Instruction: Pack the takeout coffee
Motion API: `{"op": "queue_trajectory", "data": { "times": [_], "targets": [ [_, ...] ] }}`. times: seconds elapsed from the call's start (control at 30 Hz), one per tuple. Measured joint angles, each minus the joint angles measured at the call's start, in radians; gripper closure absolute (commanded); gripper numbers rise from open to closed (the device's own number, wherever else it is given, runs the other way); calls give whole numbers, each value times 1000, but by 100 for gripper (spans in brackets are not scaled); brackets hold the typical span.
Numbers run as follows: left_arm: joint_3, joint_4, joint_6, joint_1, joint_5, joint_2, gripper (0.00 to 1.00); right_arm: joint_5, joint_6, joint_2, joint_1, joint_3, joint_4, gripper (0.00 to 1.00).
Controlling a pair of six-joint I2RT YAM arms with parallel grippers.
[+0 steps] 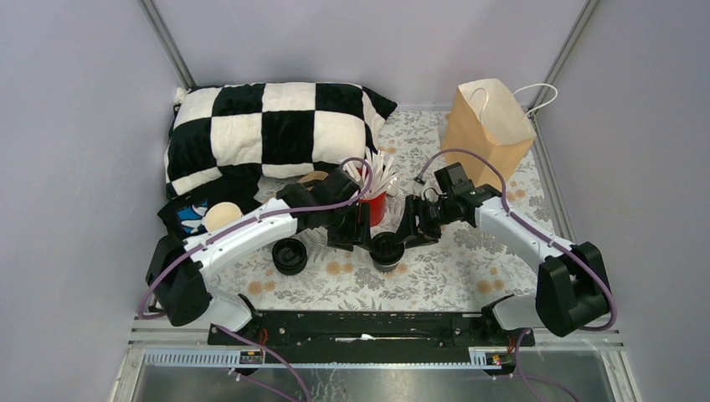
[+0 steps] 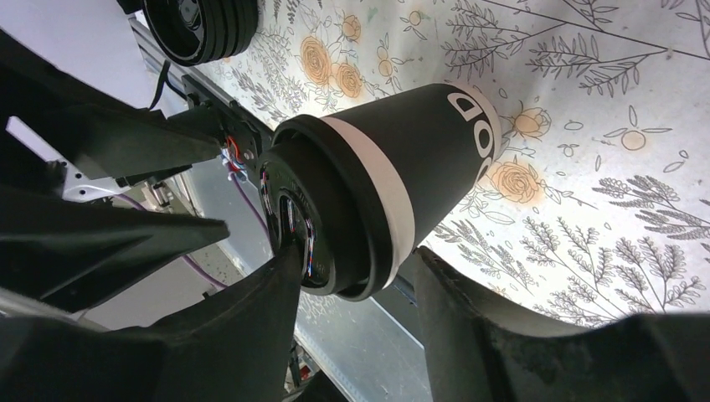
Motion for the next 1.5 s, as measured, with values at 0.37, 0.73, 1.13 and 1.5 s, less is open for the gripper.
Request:
{"op": "queue_trajectory", "data": {
  "times": [0.37, 0.73, 1.13, 1.5],
  "targets": [
    [-13, 79, -47, 94, 61, -37, 42, -44, 20, 106, 65, 32, 83, 47],
    [-51, 187, -77, 106, 68, 8, 30, 29, 96, 138, 67, 110, 64, 14],
    [-124, 231, -66, 107, 59, 8, 47, -106, 135, -13, 65, -64, 50, 7],
    [-127, 241, -18, 113, 91, 12, 57, -137, 276, 79, 111, -135, 268, 34]
  ]
}}
